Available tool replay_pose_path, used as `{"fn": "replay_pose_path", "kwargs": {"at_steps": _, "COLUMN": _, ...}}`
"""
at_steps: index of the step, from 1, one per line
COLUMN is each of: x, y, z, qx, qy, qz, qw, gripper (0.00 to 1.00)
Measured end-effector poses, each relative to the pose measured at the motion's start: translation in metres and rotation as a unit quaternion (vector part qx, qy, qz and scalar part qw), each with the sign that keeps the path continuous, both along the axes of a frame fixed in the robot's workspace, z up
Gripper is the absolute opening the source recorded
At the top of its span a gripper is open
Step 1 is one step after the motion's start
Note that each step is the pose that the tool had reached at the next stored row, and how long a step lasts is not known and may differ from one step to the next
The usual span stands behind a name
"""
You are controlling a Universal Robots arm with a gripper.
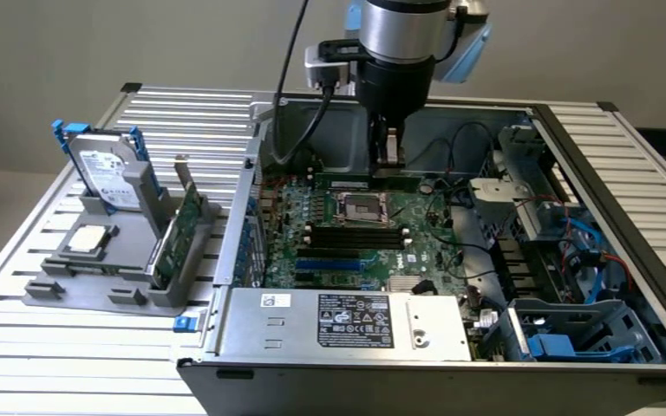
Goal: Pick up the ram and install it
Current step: 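Insert the ram into the slot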
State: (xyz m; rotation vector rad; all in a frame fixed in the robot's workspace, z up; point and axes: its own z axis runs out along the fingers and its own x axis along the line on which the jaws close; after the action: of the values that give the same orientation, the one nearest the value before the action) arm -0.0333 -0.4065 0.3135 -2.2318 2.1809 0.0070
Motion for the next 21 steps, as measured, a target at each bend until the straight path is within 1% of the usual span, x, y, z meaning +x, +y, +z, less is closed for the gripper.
{"fn": "replay_pose_path", "kwargs": {"at_steps": 21, "x": -0.004, "y": 0.0000, "z": -0.0391, "qx": 0.0000, "qy": 0.0000, "qz": 0.015, "qw": 0.9999, "gripper": 0.14}}
